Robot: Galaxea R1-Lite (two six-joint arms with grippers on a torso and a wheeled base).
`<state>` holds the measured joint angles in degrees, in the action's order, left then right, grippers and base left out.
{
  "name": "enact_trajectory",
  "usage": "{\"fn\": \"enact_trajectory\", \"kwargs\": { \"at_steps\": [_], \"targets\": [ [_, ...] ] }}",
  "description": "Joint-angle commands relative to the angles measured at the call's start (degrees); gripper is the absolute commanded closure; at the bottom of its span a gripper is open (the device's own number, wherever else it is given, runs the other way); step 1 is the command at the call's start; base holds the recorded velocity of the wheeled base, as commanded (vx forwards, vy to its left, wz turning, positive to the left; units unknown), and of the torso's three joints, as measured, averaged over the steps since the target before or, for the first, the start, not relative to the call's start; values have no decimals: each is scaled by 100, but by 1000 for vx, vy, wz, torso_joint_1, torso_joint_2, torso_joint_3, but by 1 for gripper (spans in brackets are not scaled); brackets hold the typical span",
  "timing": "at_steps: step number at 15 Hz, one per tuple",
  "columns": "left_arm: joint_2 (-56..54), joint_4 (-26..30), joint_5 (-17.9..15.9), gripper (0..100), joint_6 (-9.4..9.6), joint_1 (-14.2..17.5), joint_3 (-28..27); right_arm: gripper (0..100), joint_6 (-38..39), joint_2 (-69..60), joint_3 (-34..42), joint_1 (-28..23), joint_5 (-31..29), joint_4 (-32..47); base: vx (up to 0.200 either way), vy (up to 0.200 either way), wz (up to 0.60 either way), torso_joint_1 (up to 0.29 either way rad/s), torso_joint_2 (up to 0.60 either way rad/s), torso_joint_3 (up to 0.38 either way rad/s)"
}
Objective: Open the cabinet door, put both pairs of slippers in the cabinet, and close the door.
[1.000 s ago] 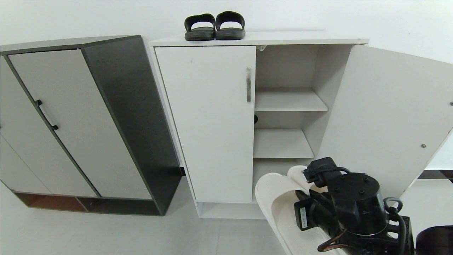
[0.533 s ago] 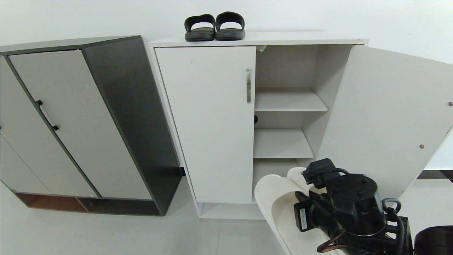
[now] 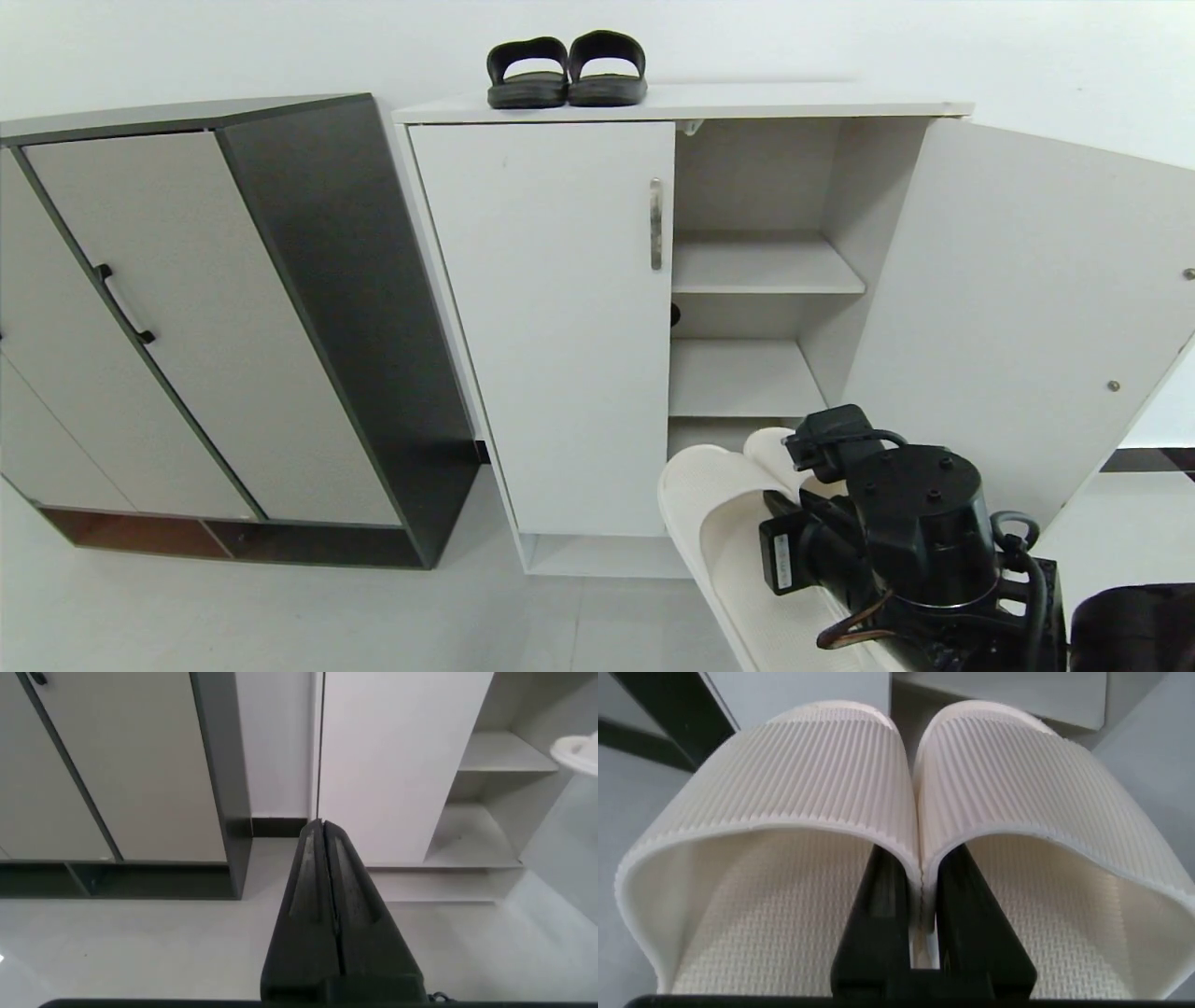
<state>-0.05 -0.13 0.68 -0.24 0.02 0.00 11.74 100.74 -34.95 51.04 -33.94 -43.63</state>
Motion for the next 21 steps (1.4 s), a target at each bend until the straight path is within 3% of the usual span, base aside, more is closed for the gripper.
{"fn": "enact_trajectory", "kwargs": {
  "at_steps": [1, 4, 10, 19, 21],
  "targets": [
    [14, -4, 2, 100, -2, -2, 0, 100, 4, 332, -144, -94, -60, -207, 0, 0, 0, 0, 0, 0],
    [14, -4, -7, 100, 7, 6, 0, 100, -5, 842, -399, -165, -605, -620, 0, -67, 0, 2, 2, 2],
    [14, -4, -16, 100, 7, -2, 0, 100, -5, 1167, -636, -174, -623, -717, 0, -200, 0, 4, 3, 5],
    [14, -4, -16, 100, 7, -2, 0, 100, 188, 2055, -1260, -534, -799, -787, 0, 0, 0, 0, 0, 0],
    [14, -4, -16, 100, 7, 6, 0, 100, 153, 2283, -1277, -560, -834, -1157, 0, 0, 0, 0, 0, 0]
  ]
}}
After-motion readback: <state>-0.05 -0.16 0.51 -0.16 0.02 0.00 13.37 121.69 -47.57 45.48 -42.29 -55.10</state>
